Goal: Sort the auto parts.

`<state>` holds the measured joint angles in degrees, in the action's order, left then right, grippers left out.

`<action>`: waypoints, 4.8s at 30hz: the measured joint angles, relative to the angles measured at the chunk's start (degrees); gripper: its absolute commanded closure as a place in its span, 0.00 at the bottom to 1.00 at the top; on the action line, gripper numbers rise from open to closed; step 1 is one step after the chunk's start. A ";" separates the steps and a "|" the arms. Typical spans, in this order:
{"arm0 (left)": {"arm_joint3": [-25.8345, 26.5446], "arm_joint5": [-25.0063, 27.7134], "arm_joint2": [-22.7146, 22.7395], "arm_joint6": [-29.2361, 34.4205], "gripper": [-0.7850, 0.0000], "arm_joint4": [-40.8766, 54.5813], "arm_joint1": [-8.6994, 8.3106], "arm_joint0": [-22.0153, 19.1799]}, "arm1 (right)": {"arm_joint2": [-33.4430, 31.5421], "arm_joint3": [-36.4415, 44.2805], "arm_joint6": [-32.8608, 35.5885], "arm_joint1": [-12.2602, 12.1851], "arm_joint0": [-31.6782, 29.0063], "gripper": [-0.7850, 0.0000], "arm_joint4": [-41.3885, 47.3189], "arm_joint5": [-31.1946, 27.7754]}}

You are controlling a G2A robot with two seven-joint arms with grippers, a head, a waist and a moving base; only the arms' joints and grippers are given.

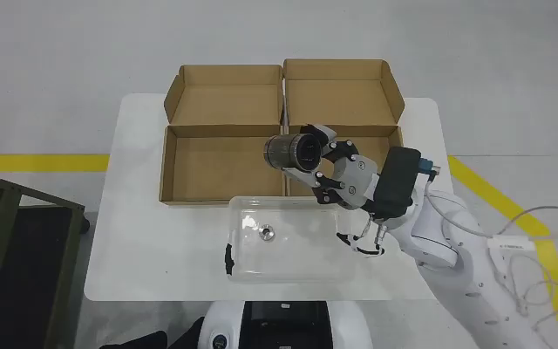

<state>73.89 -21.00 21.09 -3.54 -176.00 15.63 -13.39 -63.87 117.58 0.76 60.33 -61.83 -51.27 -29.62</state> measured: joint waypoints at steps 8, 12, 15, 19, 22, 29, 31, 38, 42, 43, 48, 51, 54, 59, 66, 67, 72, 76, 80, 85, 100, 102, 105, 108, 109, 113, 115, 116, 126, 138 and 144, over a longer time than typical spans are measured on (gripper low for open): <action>0.00 0.00 0.00 0.00 0.00 0.00 0.00 0.00 | 6.56 -3.59 0.67 1.58 3.22 1.00 -0.29 -0.90; 0.00 0.00 0.00 0.00 0.00 0.00 0.00 0.00 | 10.44 -6.83 1.51 2.55 4.65 1.00 -1.00 -0.83; 0.00 0.00 0.00 0.00 0.00 0.00 0.00 0.00 | 13.52 -9.76 2.46 3.40 5.98 1.00 -1.52 -0.76; 0.00 0.00 0.00 0.00 0.00 0.00 0.00 0.00 | 18.02 -14.92 3.92 4.84 8.16 1.00 -1.27 -0.97; 0.00 0.00 0.00 0.00 0.00 0.00 0.00 0.00 | 21.04 -19.08 5.25 6.06 10.49 1.00 -2.47 -0.34; 0.00 0.00 0.00 0.00 0.00 0.00 0.00 0.00 | 24.60 -25.88 8.41 8.20 14.54 1.00 -5.25 1.06; 0.00 0.00 0.00 0.00 0.00 0.00 0.00 0.00 | 24.71 -27.34 8.91 8.57 15.29 1.00 -5.56 1.44; 0.00 0.00 0.00 0.00 0.00 0.00 0.00 0.00 | 25.46 -30.74 11.24 9.98 18.72 1.00 -8.53 1.93; 0.00 0.00 0.00 0.00 0.00 0.00 0.00 0.00 | 26.82 -33.70 12.01 11.22 20.77 1.00 -9.33 2.65; 0.00 0.00 0.00 0.00 0.00 0.00 0.00 0.00 | 27.14 -34.36 12.03 11.54 21.24 1.00 -9.37 2.81; 0.00 0.00 0.00 0.00 0.00 0.00 0.00 0.00 | 29.01 -38.02 12.27 13.44 24.10 1.00 -9.99 3.51; 0.00 0.00 0.00 0.00 0.00 0.00 0.00 0.00 | 30.25 -40.19 12.56 14.63 25.66 1.00 -10.43 3.78; 0.00 0.00 0.00 0.00 0.00 0.00 0.00 0.00 | 31.46 -42.22 12.85 15.83 27.06 1.00 -10.68 3.77; 0.00 0.00 0.00 0.00 0.00 0.00 0.00 0.00 | 33.42 -45.67 13.27 18.01 29.22 1.00 -10.52 3.66; 0.00 0.00 0.00 0.00 0.00 0.00 0.00 0.00 | 36.11 -50.92 13.68 21.18 31.84 1.00 -10.14 2.65; 0.00 0.00 0.00 0.00 0.00 0.00 0.00 0.00 | 36.41 -51.65 13.68 21.57 32.10 1.00 -10.13 2.52; 0.00 0.00 0.00 0.00 0.00 0.00 0.00 0.00 | 37.45 -55.64 13.54 23.48 33.18 0.89 -9.85 1.49; 0.00 0.00 0.00 0.00 0.00 0.00 0.00 0.00 | 37.68 -58.07 13.36 24.52 33.72 0.70 -10.30 0.96; 0.00 0.00 0.00 0.00 0.00 0.00 0.00 0.00 | 37.63 -60.01 13.31 25.39 34.16 0.53 -10.96 0.53; 0.00 0.00 0.00 0.00 0.00 0.00 0.00 0.00 | 37.27 -61.46 13.22 26.13 34.45 0.29 -11.61 0.07; 0.00 0.00 0.00 0.00 0.00 0.00 0.00 0.00 | 31.10 -57.96 11.80 25.60 35.28 0.04 -13.58 -0.95; 0.00 0.00 0.00 0.00 0.00 0.00 0.00 0.00 | 29.50 -55.18 12.56 24.90 34.64 0.03 -14.03 -1.74; 0.00 0.00 0.00 0.00 0.00 0.00 0.00 0.00 | 27.15 -49.91 14.71 23.71 32.97 0.00 -14.75 -3.16; 0.00 0.00 0.00 0.00 0.00 0.00 0.00 0.00 | 24.54 -44.03 17.50 22.36 30.58 0.00 -15.43 -4.84; 0.00 0.00 0.00 0.00 0.00 0.00 0.00 0.00 | 23.74 -42.24 18.36 21.95 29.74 0.00 -15.58 -5.34; 0.00 0.00 0.00 0.00 0.00 0.00 0.00 0.00 | 20.07 -33.59 22.83 20.09 25.22 0.02 -16.17 -7.58; 0.00 0.00 0.00 0.00 0.00 0.00 0.00 0.00 | 18.45 -30.13 24.37 19.31 23.14 0.01 -16.18 -8.91; 0.00 0.00 0.00 0.00 0.00 0.00 0.00 0.00 | 17.43 -28.00 25.23 18.80 21.78 0.01 -16.49 -9.98; 0.00 0.00 0.00 0.00 0.00 0.00 0.00 0.00 | 11.97 -14.83 32.47 15.34 10.86 0.02 -18.05 -18.45; 0.00 0.00 0.00 0.00 0.00 0.00 0.00 0.00 | 7.11 -4.94 33.51 12.07 -1.34 0.07 -23.63 -24.11; 0.00 0.00 0.00 0.00 0.00 0.00 0.00 0.00 | 7.84 -6.28 31.48 11.53 -3.35 0.18 -26.00 -24.16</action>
<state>73.89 -21.00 21.09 -3.54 -176.00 15.63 -13.39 -56.03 111.29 32.25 71.86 -65.18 -77.28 -53.78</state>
